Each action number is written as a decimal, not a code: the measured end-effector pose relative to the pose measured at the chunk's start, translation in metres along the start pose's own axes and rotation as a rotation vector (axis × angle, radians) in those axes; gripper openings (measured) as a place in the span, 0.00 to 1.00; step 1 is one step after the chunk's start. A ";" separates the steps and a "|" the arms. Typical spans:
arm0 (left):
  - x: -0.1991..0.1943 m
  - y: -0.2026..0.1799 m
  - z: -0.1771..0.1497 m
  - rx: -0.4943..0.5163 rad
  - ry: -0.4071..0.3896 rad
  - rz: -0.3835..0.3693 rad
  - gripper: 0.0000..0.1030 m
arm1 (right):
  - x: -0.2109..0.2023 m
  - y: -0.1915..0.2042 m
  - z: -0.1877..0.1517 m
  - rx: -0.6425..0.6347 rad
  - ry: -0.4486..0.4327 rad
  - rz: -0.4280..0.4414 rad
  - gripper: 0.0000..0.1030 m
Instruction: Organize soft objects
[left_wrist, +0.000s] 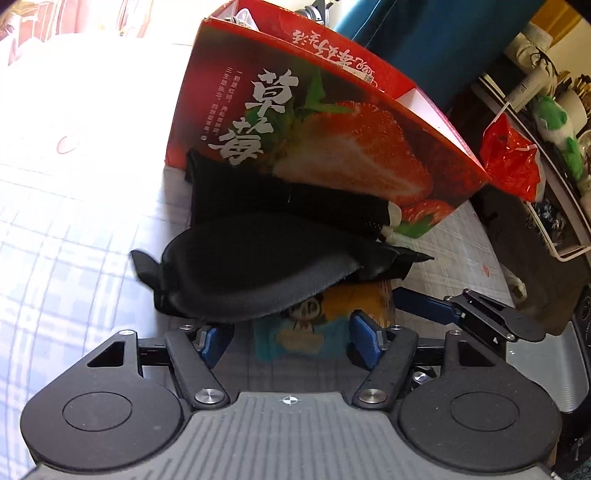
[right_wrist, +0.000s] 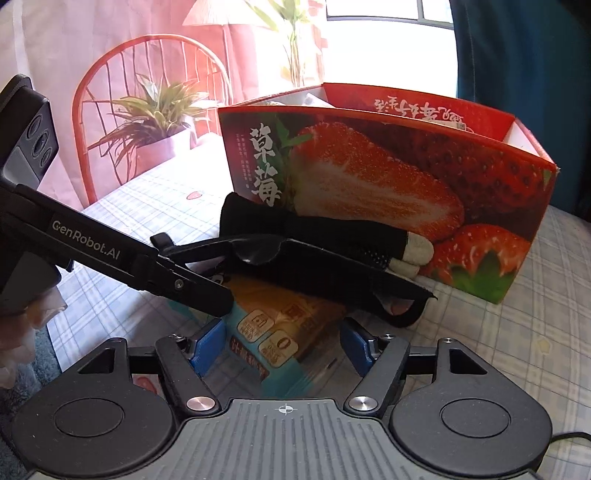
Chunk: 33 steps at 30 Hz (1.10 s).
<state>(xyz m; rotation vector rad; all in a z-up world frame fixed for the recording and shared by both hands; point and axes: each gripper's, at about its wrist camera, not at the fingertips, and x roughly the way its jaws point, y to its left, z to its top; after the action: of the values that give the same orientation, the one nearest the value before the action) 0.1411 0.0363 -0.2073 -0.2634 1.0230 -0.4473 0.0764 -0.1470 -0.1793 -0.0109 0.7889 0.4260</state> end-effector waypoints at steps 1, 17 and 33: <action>0.003 0.000 0.001 0.000 0.001 -0.005 0.71 | 0.002 -0.002 0.001 0.009 0.005 0.003 0.65; 0.009 -0.012 0.002 0.049 -0.091 -0.017 0.58 | 0.009 0.001 -0.006 0.033 -0.038 0.005 0.69; -0.001 -0.022 -0.030 0.136 -0.061 -0.086 0.53 | -0.020 0.011 -0.033 0.026 -0.062 -0.016 0.70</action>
<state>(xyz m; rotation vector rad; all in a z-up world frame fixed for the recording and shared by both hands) 0.1095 0.0176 -0.2126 -0.1985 0.9197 -0.5806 0.0374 -0.1497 -0.1877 0.0199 0.7324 0.3992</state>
